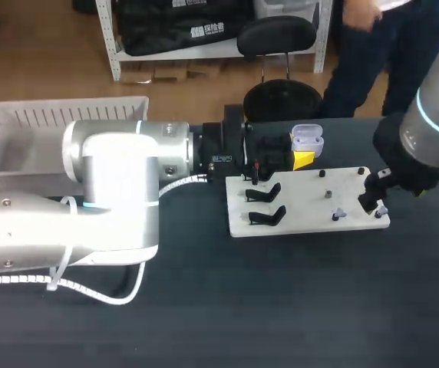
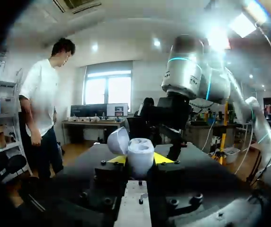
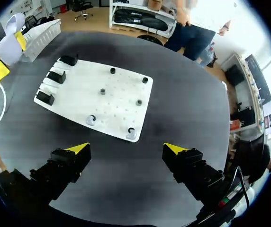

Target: Pick up each earbud case from the left stands, insert the matching earbuds, close the lid, and place the case in the box.

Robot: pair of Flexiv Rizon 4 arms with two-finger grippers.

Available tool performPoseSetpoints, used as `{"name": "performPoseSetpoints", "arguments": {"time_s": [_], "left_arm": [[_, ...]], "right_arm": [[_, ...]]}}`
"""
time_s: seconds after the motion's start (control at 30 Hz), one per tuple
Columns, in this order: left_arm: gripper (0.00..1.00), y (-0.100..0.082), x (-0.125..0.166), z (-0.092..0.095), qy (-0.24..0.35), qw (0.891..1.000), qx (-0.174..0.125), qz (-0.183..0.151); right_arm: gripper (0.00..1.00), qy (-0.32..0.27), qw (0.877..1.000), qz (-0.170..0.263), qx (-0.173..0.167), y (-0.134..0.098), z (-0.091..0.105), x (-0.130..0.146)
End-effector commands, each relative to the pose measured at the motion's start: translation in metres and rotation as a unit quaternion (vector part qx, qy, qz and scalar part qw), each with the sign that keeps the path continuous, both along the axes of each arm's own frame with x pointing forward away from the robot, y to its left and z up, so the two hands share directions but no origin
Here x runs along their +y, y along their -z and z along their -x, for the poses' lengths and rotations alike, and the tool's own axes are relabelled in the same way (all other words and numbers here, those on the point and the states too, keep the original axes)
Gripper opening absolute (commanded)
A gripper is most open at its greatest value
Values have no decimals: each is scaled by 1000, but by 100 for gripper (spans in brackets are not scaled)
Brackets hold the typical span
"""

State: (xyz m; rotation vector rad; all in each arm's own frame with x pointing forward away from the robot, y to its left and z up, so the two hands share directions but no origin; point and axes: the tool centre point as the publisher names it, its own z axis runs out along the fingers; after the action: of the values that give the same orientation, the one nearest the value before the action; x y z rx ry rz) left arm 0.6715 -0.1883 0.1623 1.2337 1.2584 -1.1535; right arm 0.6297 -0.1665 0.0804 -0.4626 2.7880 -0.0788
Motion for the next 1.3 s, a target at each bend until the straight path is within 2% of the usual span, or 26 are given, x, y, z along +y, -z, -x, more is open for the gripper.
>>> {"name": "performPoseSetpoints", "arguments": {"time_s": [0.03, 0.17, 0.27, 0.3, 0.37, 0.47, 0.57, 0.73, 0.8, 0.83, 1.17, 1.3], "left_arm": [[0, 1, 0, 0, -2, 1000, -1, 2], [0, 1, 0, 0, -2, 1000, -1, 2], [0, 1, 0, 0, -2, 1000, -1, 2], [0, 1, 0, 0, -2, 1000, -1, 2], [0, 1, 0, 0, -2, 1000, -1, 2], [0, 1, 0, 0, -2, 1000, -1, 2], [0, 1, 0, 0, -2, 1000, -1, 2], [0, 1, 0, 0, -2, 1000, -1, 2], [0, 1, 0, 0, -2, 1000, -1, 2], [0, 1, 0, 0, -2, 1000, -1, 2], [0, 1, 0, 0, -2, 1000, -1, 2], [0, 1, 0, 0, -2, 1000, -1, 2]], "right_arm": [[100, 34, 996, 77, -30, 8, 2, 1], [100, 40, 997, 69, -22, 20, 3, -4], [93, 28, 998, 62, -11, 28, 2, -6], [90, 24, 998, 65, -8, 30, 1, -7], [72, 18, 998, 66, -5, 34, -1, -8], [62, 13, 998, 66, -2, 39, -6, -10], [65, 11, 998, 66, 0, 44, -11, -9], [56, 7, 998, 61, 3, 52, -19, -9], [56, 6, 998, 59, 5, 54, -22, -9], [50, 6, 998, 57, 6, 55, -23, -9], [40, 5, 999, 52, 14, 60, -25, -9], [38, 6, 999, 51, 16, 62, -25, -8]]}}
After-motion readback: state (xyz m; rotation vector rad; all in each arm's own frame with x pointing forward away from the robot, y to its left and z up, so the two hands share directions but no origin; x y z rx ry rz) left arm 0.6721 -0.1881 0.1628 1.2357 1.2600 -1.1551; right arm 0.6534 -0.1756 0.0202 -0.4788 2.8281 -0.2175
